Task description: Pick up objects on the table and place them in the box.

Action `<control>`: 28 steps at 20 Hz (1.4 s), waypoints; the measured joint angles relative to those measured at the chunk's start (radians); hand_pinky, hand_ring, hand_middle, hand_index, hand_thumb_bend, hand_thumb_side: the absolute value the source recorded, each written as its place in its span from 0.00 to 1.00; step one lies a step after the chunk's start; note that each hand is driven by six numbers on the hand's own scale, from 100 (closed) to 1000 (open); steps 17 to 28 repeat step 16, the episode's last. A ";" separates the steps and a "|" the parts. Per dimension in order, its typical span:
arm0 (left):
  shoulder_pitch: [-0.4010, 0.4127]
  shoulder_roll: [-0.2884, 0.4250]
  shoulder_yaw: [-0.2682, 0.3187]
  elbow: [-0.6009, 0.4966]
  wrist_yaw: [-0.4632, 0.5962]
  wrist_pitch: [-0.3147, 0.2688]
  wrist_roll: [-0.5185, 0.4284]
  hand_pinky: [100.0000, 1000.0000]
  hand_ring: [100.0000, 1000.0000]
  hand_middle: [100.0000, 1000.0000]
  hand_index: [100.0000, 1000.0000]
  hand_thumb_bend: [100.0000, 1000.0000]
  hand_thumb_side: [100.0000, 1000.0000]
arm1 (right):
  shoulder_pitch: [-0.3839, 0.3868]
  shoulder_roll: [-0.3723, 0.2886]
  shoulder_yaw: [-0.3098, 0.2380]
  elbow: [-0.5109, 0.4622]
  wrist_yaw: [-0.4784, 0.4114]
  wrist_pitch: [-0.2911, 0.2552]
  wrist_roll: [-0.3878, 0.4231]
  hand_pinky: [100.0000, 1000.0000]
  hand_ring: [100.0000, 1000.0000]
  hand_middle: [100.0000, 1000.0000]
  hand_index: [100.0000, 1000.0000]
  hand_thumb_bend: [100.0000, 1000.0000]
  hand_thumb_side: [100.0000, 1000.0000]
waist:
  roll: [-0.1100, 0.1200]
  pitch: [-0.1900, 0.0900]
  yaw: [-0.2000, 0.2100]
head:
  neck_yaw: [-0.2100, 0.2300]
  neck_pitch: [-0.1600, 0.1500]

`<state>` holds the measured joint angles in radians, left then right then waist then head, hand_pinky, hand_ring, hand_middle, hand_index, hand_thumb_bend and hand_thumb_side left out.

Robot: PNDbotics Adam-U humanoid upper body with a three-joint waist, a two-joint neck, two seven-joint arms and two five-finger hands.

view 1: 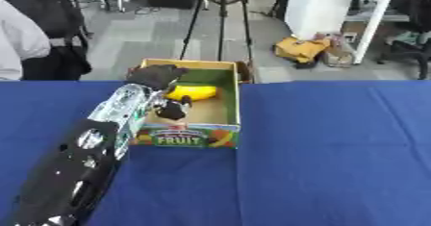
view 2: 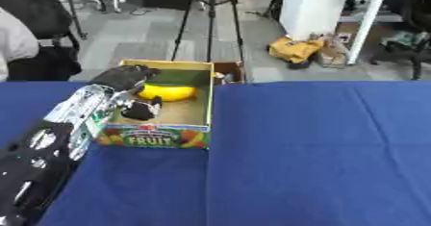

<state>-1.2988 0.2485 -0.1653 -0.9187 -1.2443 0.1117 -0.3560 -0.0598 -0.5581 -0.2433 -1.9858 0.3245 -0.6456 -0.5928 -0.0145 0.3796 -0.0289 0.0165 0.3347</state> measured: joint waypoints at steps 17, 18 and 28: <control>0.284 0.173 0.091 -0.873 0.546 0.175 0.328 0.40 0.57 0.64 0.85 0.00 0.73 | 0.042 -0.001 -0.015 0.000 -0.014 0.019 -0.019 0.72 0.83 0.58 0.80 0.00 0.98 | 0.004 -0.094 0.083 | -0.079 0.079; 0.284 0.173 0.091 -0.873 0.546 0.175 0.328 0.40 0.57 0.64 0.85 0.00 0.73 | 0.042 -0.001 -0.015 0.000 -0.014 0.019 -0.019 0.72 0.83 0.58 0.80 0.00 0.98 | 0.004 -0.094 0.083 | -0.079 0.079; 0.284 0.173 0.091 -0.873 0.546 0.175 0.328 0.40 0.57 0.64 0.85 0.00 0.73 | 0.042 -0.001 -0.015 0.000 -0.014 0.019 -0.019 0.72 0.83 0.58 0.80 0.00 0.98 | 0.004 -0.094 0.083 | -0.079 0.079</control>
